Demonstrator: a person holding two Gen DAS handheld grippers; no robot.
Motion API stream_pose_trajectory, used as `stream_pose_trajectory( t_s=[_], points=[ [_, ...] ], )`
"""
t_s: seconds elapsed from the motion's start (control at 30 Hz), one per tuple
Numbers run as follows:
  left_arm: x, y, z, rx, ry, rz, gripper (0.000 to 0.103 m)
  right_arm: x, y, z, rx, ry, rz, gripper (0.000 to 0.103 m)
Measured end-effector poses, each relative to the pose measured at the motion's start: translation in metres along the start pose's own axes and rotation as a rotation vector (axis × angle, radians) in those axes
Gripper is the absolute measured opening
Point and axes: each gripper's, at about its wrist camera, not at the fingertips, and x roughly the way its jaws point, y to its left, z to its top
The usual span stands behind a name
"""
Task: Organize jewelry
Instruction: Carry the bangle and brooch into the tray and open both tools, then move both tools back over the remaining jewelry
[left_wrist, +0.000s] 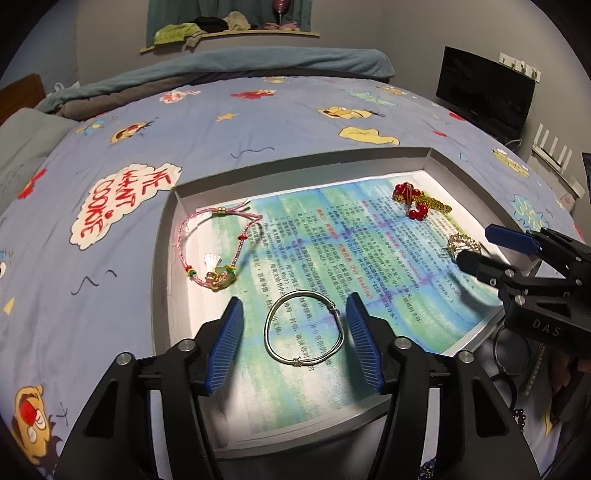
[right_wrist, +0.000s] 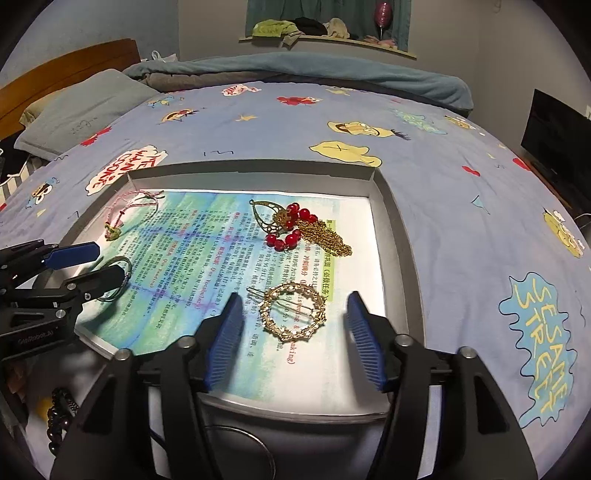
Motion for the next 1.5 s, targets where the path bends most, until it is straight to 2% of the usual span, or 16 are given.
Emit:
stream_pose_trajectory(
  t_s=[0.2,0.37,0.47,0.77,1.0,1.33,1.5],
  points=[
    [-0.019,-0.001,0.003,-0.015,-0.046,-0.016,0.078,-0.021,0.000,0.001,0.010,-0.047,0.032,0.079],
    [-0.038,0.000,0.004,-0.043,-0.076,-0.021,0.082,-0.048,-0.003,0.001,0.020,-0.099,0.028,0.091],
    [-0.054,0.001,0.002,-0.064,-0.103,-0.020,0.088,-0.062,-0.006,-0.001,0.031,-0.121,0.033,0.097],
    [-0.101,-0.001,-0.008,-0.051,-0.183,0.017,0.092,-0.100,-0.011,-0.010,0.047,-0.172,0.020,0.097],
    [-0.128,-0.001,-0.022,-0.025,-0.212,0.045,0.092,-0.125,-0.013,-0.020,0.047,-0.199,0.010,0.097],
    [-0.136,0.001,-0.065,0.002,-0.171,0.072,0.093,-0.135,-0.012,-0.047,0.023,-0.179,-0.016,0.097],
    [-0.129,-0.002,-0.086,0.001,-0.133,0.057,0.093,-0.132,-0.008,-0.064,-0.005,-0.151,-0.027,0.097]
  ],
)
